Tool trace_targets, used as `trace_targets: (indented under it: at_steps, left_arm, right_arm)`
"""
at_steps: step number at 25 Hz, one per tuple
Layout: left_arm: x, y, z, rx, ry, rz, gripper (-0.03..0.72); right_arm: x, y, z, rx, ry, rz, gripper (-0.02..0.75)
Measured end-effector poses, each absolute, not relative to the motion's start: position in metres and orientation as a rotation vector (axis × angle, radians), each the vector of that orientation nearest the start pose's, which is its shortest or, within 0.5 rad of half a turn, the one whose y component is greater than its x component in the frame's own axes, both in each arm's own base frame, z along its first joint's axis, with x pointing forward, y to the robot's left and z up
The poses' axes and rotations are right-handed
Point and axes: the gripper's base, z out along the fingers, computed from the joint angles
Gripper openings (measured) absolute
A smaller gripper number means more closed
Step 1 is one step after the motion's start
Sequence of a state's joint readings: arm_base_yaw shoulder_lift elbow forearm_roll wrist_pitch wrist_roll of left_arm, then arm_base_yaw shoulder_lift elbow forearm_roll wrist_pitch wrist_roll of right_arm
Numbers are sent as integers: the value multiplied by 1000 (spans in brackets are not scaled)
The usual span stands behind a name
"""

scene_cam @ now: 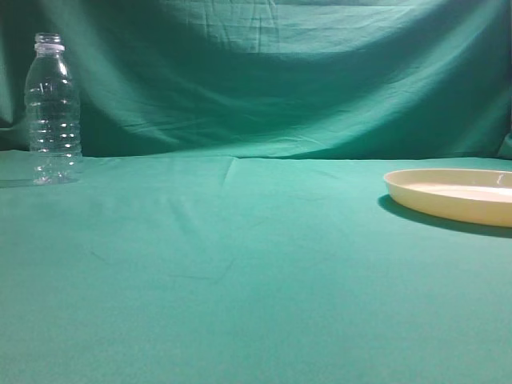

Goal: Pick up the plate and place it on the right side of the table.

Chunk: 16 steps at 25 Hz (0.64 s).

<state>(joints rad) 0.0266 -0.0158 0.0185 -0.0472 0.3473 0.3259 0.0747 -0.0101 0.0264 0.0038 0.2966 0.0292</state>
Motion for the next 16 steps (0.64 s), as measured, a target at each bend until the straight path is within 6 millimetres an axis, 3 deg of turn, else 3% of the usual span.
trace_targets:
  at_steps: [5, 16]
  left_arm:
    - [53, 0, 177, 245, 1821, 202, 0]
    - [53, 0, 177, 245, 1821, 202, 0]
  right_arm:
    - [52, 4, 170, -20, 1886, 90, 0]
    - [52, 4, 170, -12, 1890, 95, 0]
